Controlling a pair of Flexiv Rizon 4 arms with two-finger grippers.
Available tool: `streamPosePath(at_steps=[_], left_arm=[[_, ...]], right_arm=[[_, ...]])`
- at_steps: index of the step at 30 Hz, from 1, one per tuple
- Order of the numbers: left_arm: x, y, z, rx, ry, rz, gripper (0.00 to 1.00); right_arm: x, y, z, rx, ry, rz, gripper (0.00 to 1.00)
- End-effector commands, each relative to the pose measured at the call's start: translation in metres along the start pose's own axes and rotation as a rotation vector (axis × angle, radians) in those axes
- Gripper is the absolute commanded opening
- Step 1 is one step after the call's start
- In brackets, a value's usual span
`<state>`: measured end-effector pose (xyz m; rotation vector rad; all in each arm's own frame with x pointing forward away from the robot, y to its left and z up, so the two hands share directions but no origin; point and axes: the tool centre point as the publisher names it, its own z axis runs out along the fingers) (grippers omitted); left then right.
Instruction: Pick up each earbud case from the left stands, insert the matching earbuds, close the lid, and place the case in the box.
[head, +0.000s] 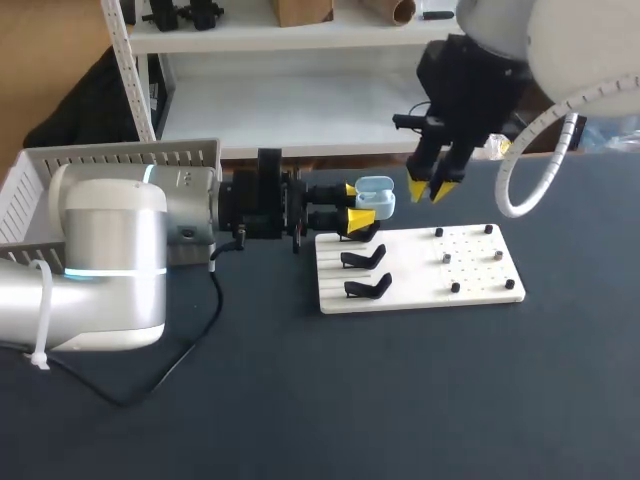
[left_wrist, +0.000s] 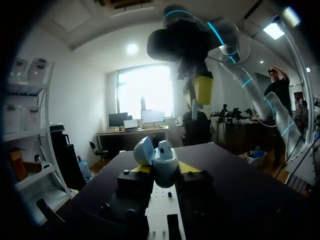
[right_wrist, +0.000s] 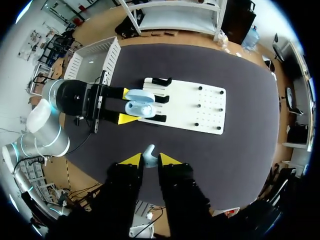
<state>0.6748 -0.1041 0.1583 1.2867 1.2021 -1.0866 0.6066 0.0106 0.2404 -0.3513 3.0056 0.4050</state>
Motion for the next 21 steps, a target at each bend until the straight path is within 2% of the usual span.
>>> streamPosePath(at_steps=[1, 11, 21], left_arm=[[0.001, -0.001, 0.0, -0.006, -0.003, 0.002, 0.0], [0.001, -0.001, 0.0, -0.006, -0.003, 0.002, 0.0], [0.001, -0.001, 0.0, -0.006, -0.003, 0.002, 0.0]], right_arm=[[-0.013, 0.017, 0.004, 0.017, 0.028, -0.045, 0.0], [-0.03, 0.032, 0.012, 0.016, 0.058, -0.152, 0.0], [-0.043, 0.03, 0.016, 0.03, 0.085, -0.137, 0.0]])
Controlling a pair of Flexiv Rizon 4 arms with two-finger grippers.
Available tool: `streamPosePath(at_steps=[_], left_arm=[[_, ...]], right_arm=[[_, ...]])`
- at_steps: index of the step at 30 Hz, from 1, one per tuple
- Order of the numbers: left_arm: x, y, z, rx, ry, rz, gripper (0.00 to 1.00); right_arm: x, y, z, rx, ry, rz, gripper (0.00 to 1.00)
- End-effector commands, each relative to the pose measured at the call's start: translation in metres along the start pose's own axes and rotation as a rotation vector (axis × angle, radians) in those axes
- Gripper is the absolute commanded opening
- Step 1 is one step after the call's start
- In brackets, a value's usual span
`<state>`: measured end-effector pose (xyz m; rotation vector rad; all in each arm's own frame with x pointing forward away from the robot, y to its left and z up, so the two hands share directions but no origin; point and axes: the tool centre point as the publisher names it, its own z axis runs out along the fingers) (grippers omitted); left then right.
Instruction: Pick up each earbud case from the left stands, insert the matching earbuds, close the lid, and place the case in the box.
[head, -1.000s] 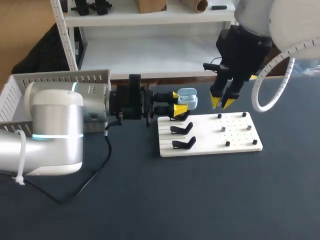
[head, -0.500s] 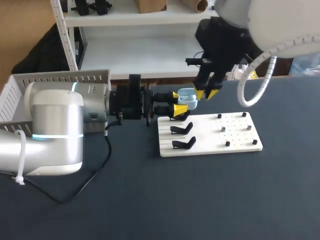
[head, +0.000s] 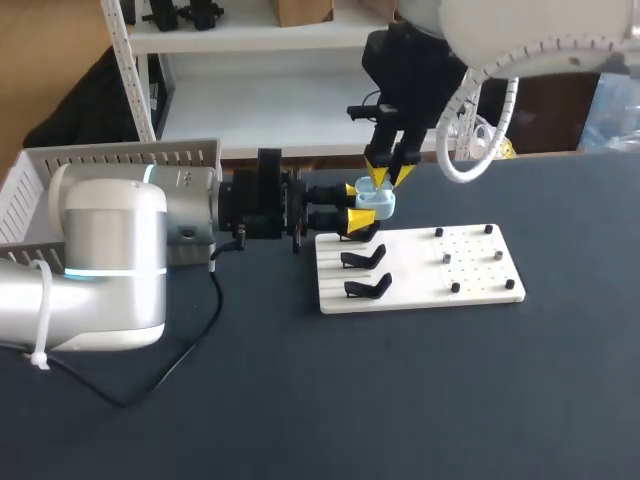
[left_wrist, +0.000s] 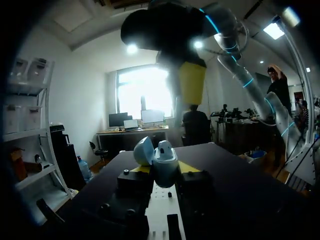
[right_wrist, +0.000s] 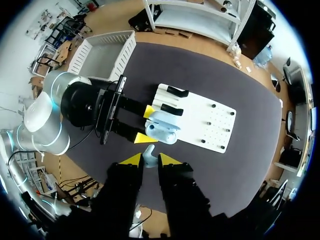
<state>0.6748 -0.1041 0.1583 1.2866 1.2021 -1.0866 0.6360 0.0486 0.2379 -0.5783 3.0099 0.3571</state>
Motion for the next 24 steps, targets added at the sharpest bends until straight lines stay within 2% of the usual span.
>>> streamPosePath(at_steps=[1, 24], left_arm=[[0.0008, -0.0014, 0.0001, -0.006, -0.003, 0.002, 0.0], [0.0008, -0.0014, 0.0001, -0.006, -0.003, 0.002, 0.0]], right_arm=[[-0.0067, 0.0012, 0.0011, 0.007, 0.034, 0.007, 0.0], [-0.0148, 0.007, 0.011, 0.018, 0.083, 0.023, 0.0]])
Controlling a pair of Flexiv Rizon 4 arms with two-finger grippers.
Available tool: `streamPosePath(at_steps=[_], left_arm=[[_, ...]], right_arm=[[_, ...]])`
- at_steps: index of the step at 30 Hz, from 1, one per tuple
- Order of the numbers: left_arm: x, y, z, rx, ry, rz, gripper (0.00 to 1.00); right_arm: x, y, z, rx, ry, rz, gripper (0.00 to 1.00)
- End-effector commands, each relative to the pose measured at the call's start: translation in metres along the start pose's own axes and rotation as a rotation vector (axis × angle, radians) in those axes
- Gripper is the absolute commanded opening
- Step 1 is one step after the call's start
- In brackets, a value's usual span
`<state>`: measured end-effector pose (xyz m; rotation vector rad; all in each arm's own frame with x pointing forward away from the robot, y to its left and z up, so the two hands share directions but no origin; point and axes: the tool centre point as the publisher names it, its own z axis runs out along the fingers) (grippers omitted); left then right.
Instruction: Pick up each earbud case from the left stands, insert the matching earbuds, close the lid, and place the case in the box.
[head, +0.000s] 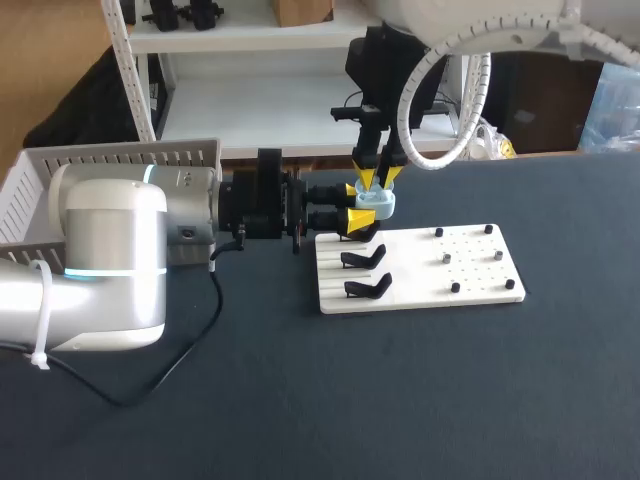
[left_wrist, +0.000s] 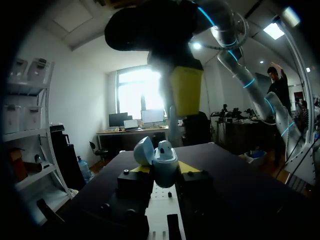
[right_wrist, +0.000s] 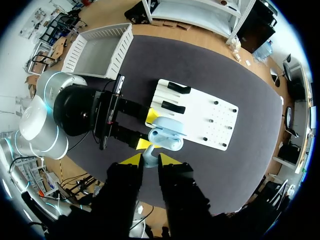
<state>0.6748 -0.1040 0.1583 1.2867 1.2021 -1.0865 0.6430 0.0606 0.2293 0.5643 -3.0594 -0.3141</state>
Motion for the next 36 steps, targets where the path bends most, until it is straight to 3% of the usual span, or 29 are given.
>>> streamPosePath(at_steps=[1, 36], left_arm=[[0.001, -0.001, 0.0, -0.006, -0.003, 0.002, 0.0], [0.001, -0.001, 0.0, -0.006, -0.003, 0.002, 0.0]], right_arm=[[-0.005, 0.001, -0.001, 0.0, 0.01, 0.001, 0.0], [-0.017, -0.004, 0.013, 0.0, 0.034, 0.008, 0.0]])
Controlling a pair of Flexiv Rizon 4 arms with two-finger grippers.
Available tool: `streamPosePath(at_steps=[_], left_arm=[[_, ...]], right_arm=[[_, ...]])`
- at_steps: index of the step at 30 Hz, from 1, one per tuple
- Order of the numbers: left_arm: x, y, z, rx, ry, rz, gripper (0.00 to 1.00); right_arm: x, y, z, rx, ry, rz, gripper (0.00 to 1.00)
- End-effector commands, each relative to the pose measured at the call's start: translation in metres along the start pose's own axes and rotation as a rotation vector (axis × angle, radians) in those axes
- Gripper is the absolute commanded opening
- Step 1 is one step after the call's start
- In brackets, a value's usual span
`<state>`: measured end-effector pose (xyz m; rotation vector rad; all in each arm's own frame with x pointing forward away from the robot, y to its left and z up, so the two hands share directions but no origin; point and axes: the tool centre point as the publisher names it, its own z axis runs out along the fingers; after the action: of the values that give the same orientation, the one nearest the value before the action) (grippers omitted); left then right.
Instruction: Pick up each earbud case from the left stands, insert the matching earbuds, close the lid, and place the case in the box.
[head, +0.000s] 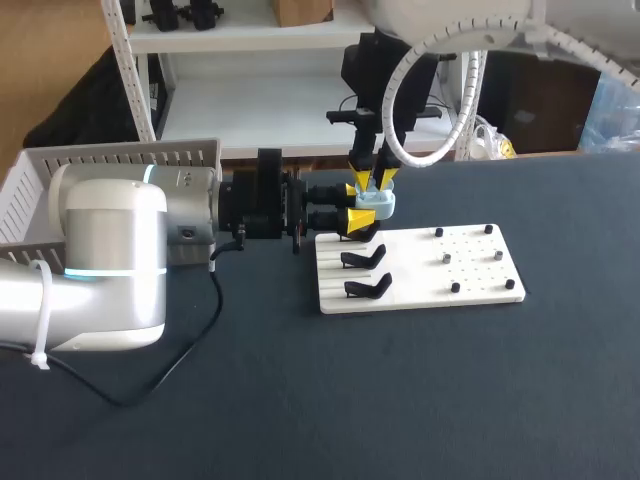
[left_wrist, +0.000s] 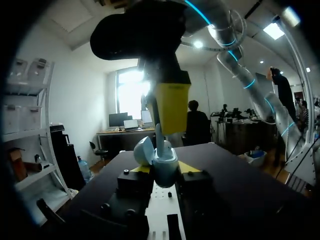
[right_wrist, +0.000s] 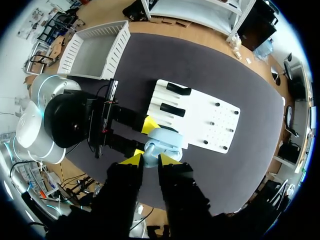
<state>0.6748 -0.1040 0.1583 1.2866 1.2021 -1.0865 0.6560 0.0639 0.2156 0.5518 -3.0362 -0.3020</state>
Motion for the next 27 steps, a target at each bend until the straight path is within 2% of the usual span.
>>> streamPosePath(at_steps=[1, 27], left_arm=[[0.0008, -0.0014, 0.0001, -0.006, -0.003, 0.002, 0.0], [0.0008, -0.0014, 0.0001, -0.006, -0.003, 0.002, 0.0]], right_arm=[[-0.0041, -0.0001, 0.0002, -0.001, 0.008, 0.0, 0.0], [-0.0008, 0.0005, -0.0016, 0.002, 0.004, 0.003, 0.0]])
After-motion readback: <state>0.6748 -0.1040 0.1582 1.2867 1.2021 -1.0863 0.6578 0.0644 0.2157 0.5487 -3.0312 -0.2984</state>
